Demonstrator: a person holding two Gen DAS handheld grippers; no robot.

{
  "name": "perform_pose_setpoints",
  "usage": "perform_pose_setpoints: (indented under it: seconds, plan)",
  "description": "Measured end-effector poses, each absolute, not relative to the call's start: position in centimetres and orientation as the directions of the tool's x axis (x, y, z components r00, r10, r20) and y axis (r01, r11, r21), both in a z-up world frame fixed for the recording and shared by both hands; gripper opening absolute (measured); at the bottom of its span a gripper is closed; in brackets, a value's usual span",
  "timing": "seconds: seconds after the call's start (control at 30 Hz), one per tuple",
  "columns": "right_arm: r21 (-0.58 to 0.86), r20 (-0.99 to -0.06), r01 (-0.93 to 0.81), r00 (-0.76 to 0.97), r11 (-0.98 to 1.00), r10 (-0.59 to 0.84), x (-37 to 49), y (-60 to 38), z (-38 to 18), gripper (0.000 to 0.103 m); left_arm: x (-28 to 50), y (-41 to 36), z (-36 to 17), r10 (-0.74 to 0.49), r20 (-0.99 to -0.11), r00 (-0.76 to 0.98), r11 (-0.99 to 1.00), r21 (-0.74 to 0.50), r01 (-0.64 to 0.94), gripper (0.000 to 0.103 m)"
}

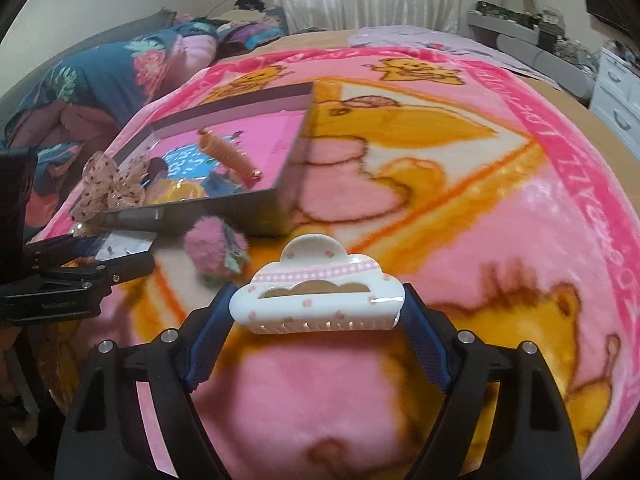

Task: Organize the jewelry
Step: 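Grasp the bagged white earring card with the left tool while the right tool grasps the white cloud claw clip, then carry the earring card and cloud claw clip into the box with both tools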

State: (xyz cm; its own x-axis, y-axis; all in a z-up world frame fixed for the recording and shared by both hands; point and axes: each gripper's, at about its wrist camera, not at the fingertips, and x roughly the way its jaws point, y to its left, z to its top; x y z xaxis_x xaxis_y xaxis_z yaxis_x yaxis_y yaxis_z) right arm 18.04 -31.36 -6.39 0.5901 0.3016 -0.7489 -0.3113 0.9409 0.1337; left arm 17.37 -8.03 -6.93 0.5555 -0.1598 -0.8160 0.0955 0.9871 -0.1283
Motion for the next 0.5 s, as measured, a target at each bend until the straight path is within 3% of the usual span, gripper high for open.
perform_pose_setpoints:
  seconds: [0.5]
  plan:
    - [0.14, -0.678, -0.295, 0.667, 0.945, 0.308, 15.3, -32.2, -1.5, 0.08, 13.5, -6.6, -2.5, -0.268, -0.744, 0.613, 0.963, -0.215, 0.161, 0.062]
